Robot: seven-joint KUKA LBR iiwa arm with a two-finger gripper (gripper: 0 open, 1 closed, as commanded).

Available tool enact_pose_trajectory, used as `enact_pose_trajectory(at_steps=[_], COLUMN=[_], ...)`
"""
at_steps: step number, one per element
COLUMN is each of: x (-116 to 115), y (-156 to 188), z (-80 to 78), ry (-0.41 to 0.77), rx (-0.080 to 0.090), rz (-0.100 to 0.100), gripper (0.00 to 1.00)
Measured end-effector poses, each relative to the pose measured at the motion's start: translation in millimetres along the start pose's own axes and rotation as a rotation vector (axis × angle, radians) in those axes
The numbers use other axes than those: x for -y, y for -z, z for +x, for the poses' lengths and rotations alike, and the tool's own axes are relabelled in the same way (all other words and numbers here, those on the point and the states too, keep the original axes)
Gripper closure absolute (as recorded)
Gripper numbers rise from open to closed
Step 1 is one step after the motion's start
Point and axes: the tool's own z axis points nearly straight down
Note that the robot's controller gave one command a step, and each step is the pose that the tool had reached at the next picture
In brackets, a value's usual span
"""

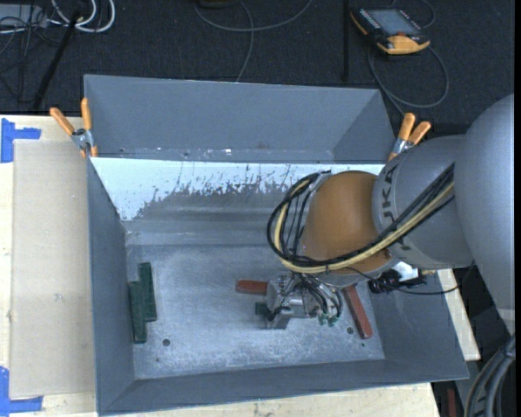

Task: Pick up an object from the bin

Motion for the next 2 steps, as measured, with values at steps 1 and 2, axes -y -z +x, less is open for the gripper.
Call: enact_pose_trajectory(at_steps=[1,2], x=[-14,-5], y=[44,167], z=[-2.1,-10.1], ry=[0.15,0.117], rx=[-0.002,0.004], rz=[0.0,0.0], gripper=[1.0,1.0])
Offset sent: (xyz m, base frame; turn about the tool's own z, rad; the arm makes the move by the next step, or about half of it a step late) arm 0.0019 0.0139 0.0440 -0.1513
